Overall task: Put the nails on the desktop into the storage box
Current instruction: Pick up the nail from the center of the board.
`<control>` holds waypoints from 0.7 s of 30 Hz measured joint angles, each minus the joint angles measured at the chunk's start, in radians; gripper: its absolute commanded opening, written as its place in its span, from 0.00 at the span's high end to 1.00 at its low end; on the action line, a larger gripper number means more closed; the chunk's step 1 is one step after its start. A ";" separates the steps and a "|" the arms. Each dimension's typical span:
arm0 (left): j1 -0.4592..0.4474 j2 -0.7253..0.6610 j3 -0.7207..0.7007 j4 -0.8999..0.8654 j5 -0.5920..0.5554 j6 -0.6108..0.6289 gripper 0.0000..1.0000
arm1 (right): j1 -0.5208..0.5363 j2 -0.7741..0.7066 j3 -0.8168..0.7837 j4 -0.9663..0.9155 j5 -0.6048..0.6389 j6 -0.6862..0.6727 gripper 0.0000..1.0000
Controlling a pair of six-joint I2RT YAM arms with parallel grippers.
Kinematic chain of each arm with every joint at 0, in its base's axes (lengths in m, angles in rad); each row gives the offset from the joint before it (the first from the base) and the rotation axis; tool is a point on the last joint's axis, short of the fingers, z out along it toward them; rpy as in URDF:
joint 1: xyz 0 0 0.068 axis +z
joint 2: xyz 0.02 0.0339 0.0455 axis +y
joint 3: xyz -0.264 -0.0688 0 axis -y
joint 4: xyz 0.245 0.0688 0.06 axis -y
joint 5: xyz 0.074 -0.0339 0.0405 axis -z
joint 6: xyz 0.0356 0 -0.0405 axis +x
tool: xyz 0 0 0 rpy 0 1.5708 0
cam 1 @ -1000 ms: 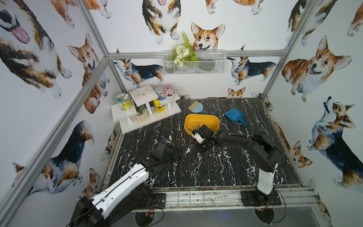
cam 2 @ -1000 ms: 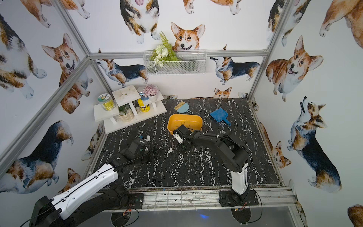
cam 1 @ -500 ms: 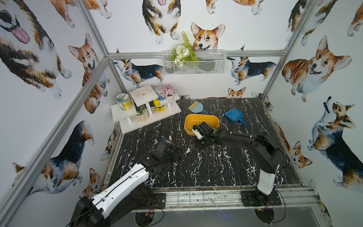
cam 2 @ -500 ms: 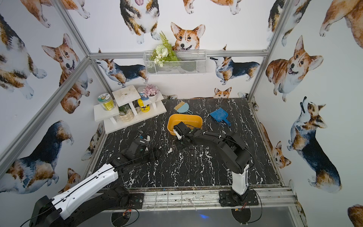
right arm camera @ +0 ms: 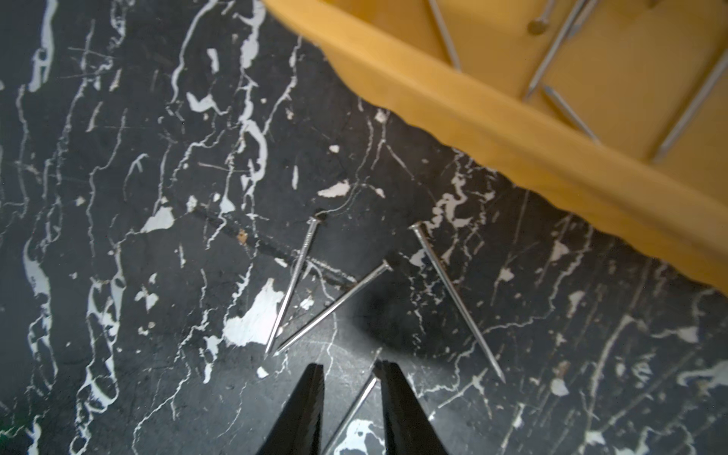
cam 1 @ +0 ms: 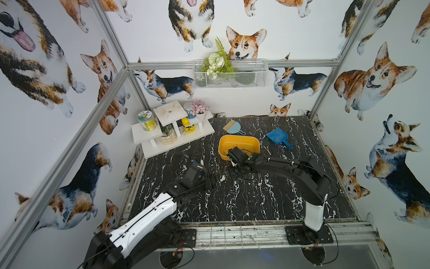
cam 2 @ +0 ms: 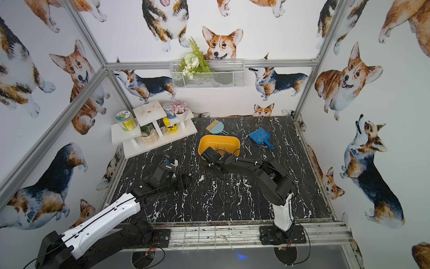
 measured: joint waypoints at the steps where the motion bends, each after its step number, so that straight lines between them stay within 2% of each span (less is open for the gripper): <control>1: 0.000 -0.002 0.000 0.000 0.000 0.000 0.28 | -0.001 0.000 0.000 -0.004 0.006 0.001 0.69; 21: 0.000 -0.006 -0.008 0.004 0.000 0.000 0.27 | 0.000 0.024 -0.025 -0.005 0.021 0.004 0.71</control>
